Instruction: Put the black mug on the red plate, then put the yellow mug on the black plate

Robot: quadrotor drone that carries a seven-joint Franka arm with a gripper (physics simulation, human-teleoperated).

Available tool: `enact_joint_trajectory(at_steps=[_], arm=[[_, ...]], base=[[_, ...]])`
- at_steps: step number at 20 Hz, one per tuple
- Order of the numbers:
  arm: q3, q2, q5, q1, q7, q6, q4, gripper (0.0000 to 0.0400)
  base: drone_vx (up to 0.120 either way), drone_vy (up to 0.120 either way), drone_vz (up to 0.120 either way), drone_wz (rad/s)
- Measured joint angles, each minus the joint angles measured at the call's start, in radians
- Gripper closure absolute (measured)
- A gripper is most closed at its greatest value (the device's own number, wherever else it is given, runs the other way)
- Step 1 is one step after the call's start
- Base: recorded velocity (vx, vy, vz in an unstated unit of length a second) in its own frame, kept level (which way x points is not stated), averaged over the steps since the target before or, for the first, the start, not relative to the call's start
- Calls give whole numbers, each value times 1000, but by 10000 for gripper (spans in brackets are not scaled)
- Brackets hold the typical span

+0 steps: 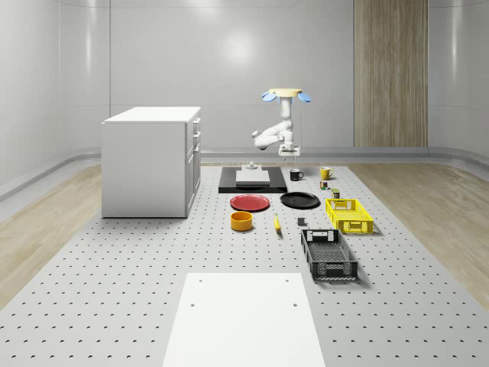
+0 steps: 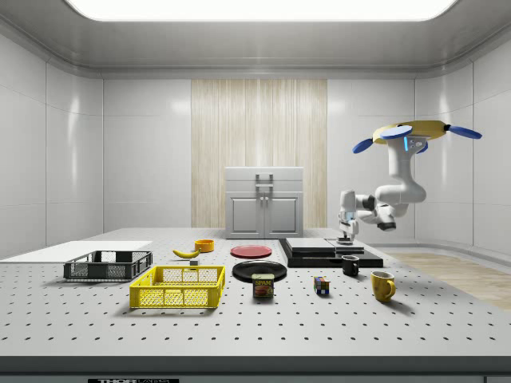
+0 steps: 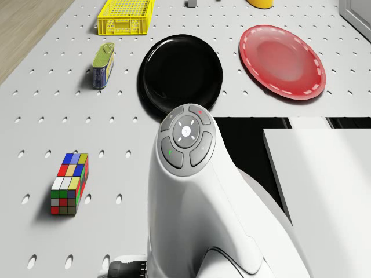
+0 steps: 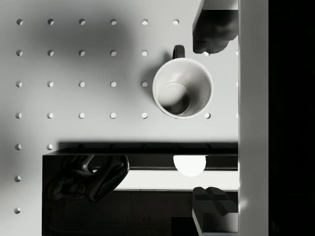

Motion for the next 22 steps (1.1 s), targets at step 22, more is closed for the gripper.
enact_joint_trajectory(at_steps=[22], arm=[[-95,-135,-66,-20,11,161,31,0]], base=[[0,0,-35,0]])
